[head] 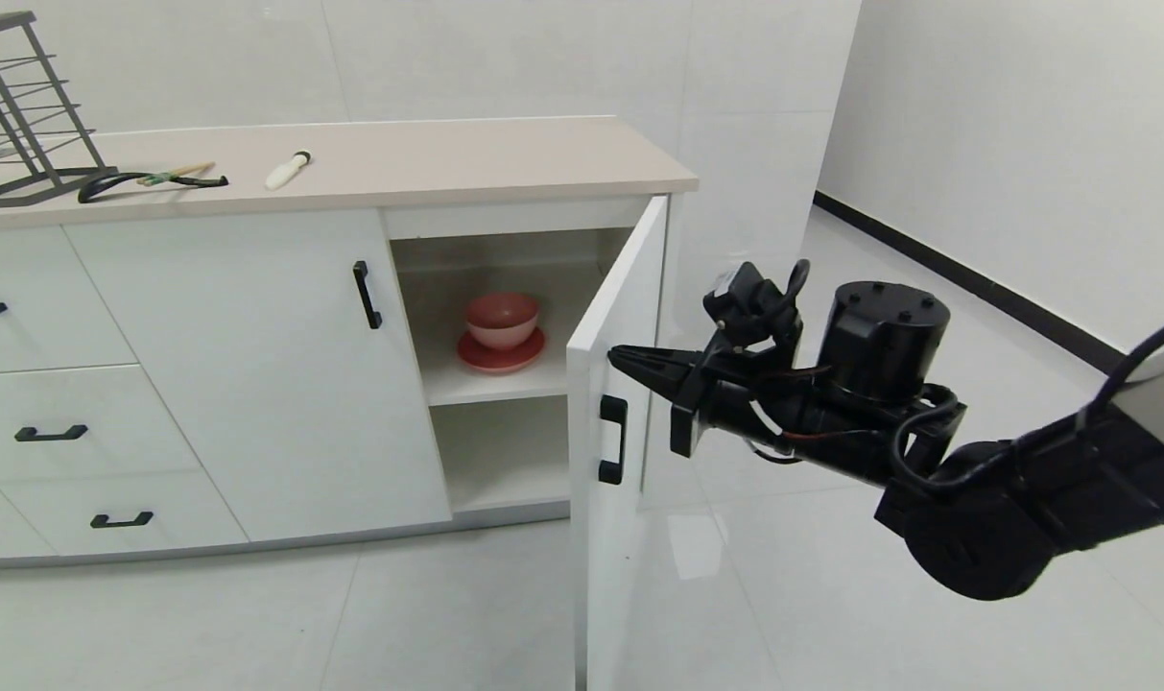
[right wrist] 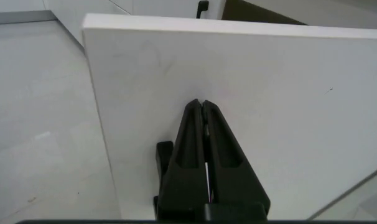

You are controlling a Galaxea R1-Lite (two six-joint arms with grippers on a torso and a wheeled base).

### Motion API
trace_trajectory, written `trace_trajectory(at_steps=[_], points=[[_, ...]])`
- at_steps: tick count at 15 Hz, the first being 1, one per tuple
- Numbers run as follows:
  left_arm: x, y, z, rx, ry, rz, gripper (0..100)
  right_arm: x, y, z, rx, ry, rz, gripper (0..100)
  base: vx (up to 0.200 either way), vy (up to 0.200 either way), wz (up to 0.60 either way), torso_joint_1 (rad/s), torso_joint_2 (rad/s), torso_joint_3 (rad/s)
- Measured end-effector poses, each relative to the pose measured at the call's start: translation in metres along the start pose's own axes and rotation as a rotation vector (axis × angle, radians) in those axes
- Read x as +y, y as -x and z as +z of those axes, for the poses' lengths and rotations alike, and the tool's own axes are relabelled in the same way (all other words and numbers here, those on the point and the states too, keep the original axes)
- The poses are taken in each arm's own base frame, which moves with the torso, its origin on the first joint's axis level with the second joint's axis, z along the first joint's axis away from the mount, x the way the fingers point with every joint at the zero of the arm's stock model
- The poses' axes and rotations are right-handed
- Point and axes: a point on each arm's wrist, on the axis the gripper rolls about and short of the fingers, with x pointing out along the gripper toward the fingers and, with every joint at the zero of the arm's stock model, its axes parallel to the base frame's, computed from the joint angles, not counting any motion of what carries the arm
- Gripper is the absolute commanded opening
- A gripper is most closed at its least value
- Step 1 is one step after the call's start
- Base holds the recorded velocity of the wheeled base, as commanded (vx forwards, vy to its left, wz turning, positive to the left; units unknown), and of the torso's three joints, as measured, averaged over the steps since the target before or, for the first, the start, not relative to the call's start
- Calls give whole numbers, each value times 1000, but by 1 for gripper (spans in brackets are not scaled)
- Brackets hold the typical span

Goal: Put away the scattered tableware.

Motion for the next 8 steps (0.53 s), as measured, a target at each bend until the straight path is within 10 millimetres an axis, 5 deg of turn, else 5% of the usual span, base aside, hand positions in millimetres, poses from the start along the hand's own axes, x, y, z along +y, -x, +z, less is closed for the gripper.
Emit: trace_trajectory(at_steps=[8], points=[[0, 0, 0, 0, 0, -1, 100, -15, -47, -22, -82, 13, -11, 0, 0, 0, 0, 0, 0, 0]])
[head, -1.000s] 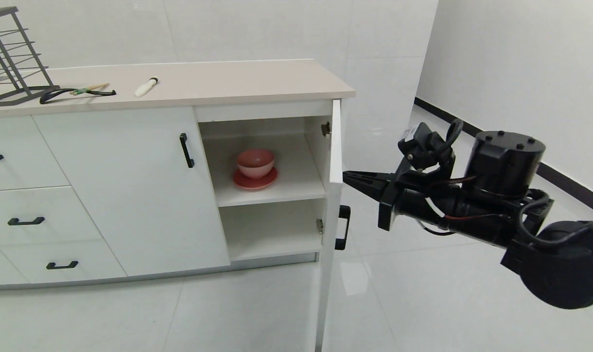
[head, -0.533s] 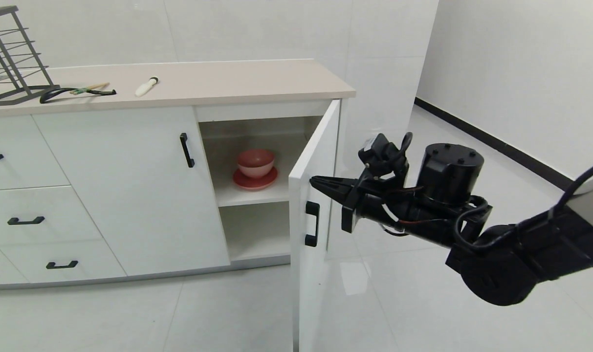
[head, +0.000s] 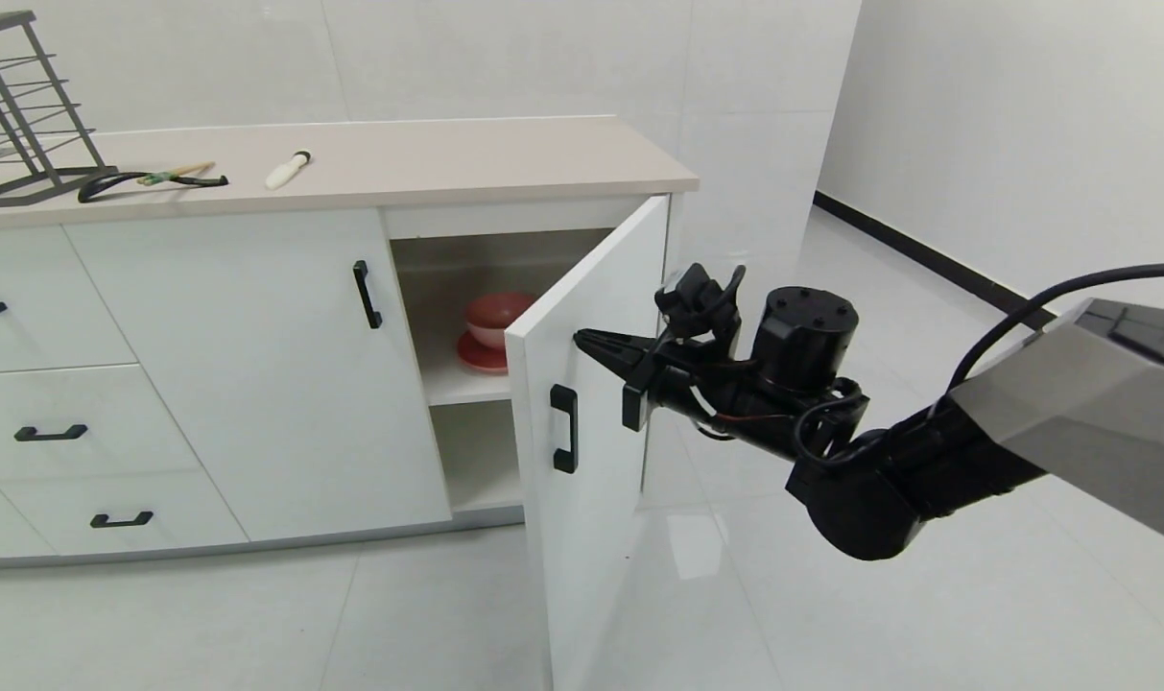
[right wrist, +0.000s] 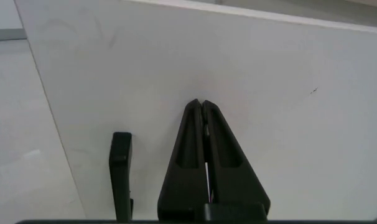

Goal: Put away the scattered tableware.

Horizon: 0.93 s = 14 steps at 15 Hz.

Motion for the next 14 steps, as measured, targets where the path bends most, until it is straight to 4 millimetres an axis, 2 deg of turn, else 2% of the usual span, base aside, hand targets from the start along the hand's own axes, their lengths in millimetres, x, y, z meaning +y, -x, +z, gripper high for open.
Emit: trace_trajectory(at_steps=[9, 14], points=[[0, 0, 0, -1, 0, 1, 100, -12, -35, -30, -25, 6, -4, 0, 0, 0, 0, 0, 0, 0], [0, 0, 0, -1, 1, 2, 100, -21, -57, -31, -128, 46, -39, 0, 0, 0, 0, 0, 0, 0]])
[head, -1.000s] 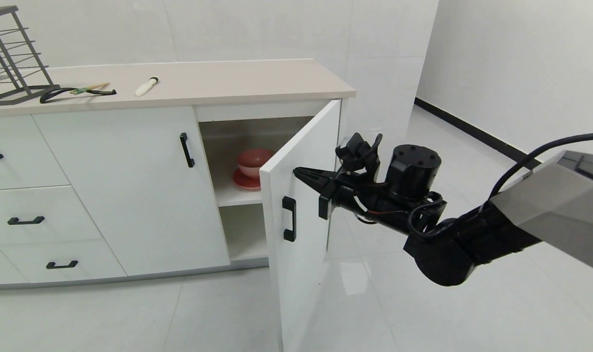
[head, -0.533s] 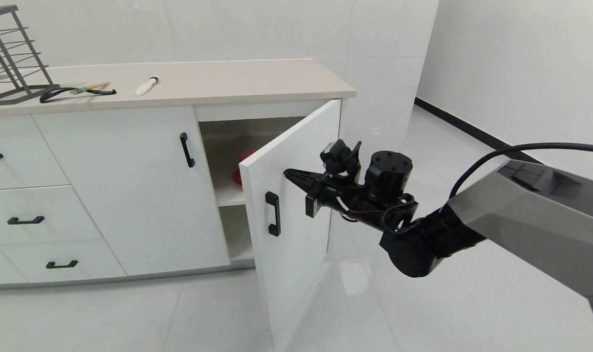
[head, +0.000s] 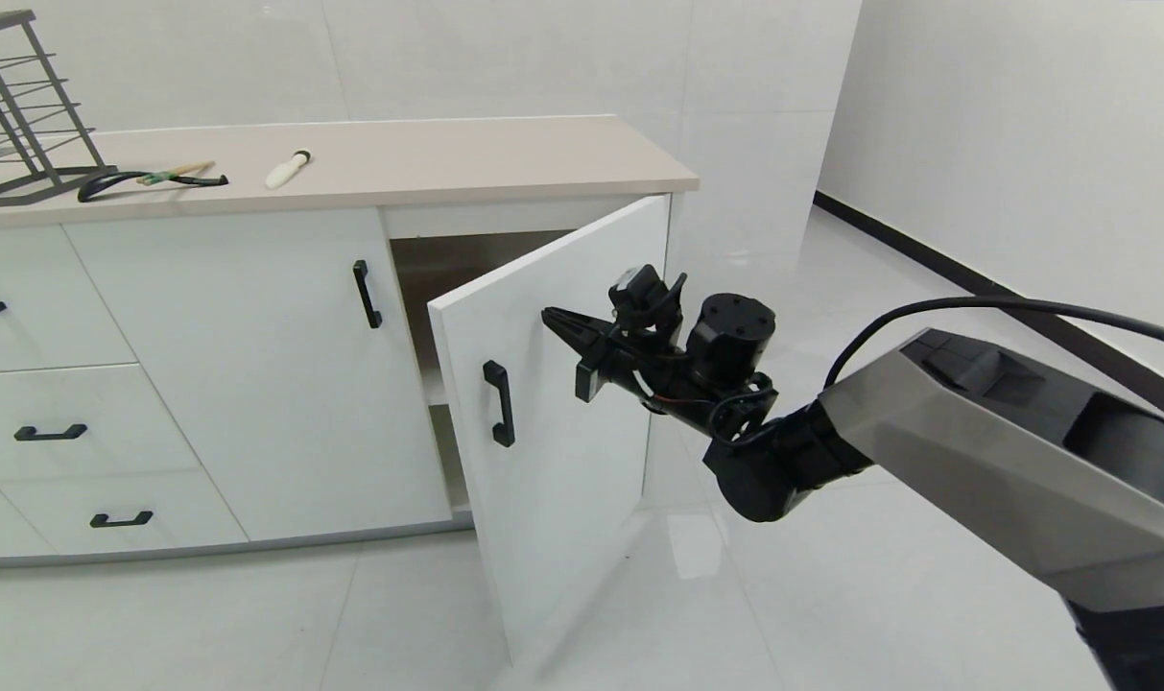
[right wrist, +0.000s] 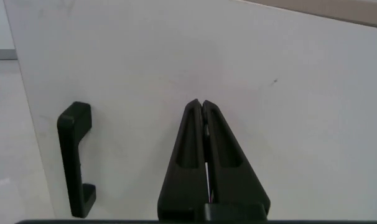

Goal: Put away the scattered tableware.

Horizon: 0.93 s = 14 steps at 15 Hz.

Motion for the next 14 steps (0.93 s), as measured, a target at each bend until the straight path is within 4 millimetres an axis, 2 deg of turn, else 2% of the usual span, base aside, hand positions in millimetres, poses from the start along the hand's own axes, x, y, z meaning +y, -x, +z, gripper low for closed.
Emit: trace_trajectory(at_steps=[4, 7, 8, 10, 14], points=[[0, 0, 0, 0, 1, 1, 100, 1, 4, -1, -8, 4, -7, 0, 0, 0, 0, 0, 0, 0], [0, 0, 0, 0, 1, 1, 100, 15, 37, -2, 90, -35, 8, 0, 0, 0, 0, 0, 0, 0], [0, 0, 0, 0, 1, 0, 100, 25, 55, 0, 130, -52, 18, 0, 0, 0, 0, 0, 0, 0], [0, 0, 0, 0, 0, 1, 100, 41, 94, 21, 178, -72, 33, 0, 0, 0, 0, 0, 0, 0], [0, 0, 0, 0, -1, 0, 100, 62, 198, 93, 169, -64, -2, 0, 0, 0, 0, 0, 0, 0]])
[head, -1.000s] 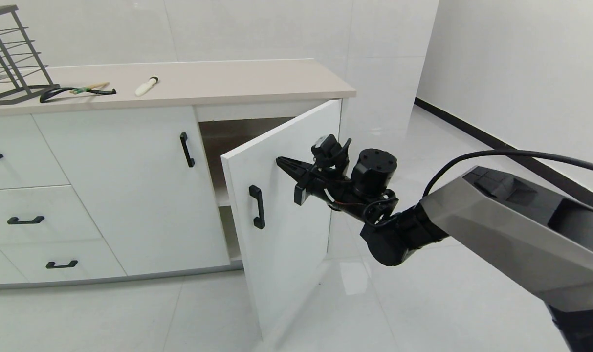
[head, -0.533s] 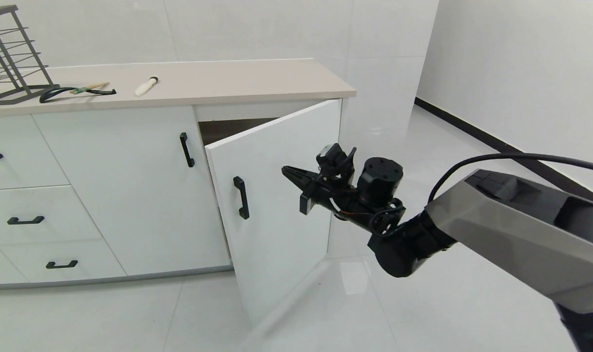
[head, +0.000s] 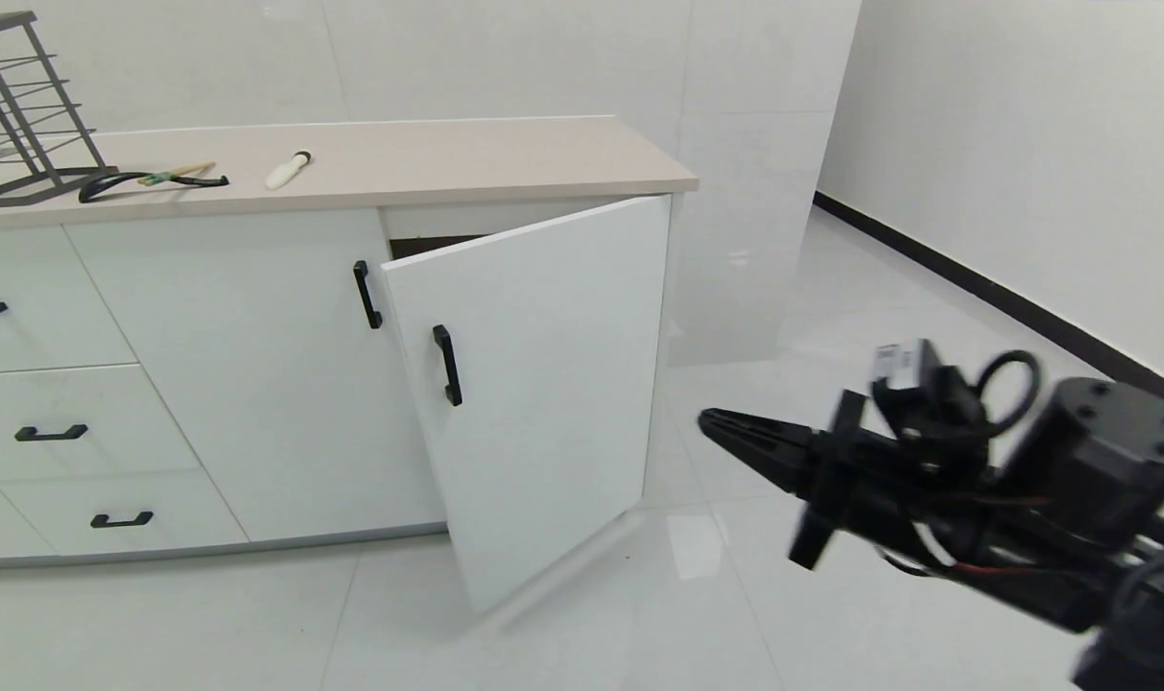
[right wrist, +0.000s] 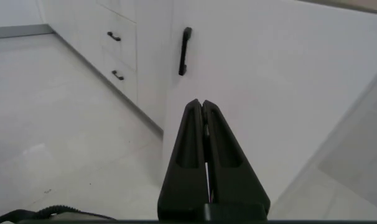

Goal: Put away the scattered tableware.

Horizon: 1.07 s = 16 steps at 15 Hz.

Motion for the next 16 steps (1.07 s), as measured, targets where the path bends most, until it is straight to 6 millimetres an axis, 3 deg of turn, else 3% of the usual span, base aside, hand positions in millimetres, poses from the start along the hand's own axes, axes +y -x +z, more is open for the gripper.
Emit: trace_trajectory(at_steps=[3, 6, 10, 14, 16], points=[[0, 0, 0, 0, 0, 0, 100, -4, 80, 17, -25, 31, -173, 0, 0, 0, 0, 0, 0, 0], [0, 0, 0, -1, 7, 3, 100, -1, 137, 27, -35, 86, -370, 0, 0, 0, 0, 0, 0, 0], [0, 0, 0, -2, 10, 3, 100, 40, 190, 33, -48, 143, -456, 0, 0, 0, 0, 0, 0, 0], [0, 0, 0, -2, 7, 3, 100, 85, 230, 9, -5, 138, -549, 0, 0, 0, 0, 0, 0, 0], [0, 0, 0, -2, 9, 3, 100, 98, 238, 2, -31, 175, -608, 0, 0, 0, 0, 0, 0, 0]])
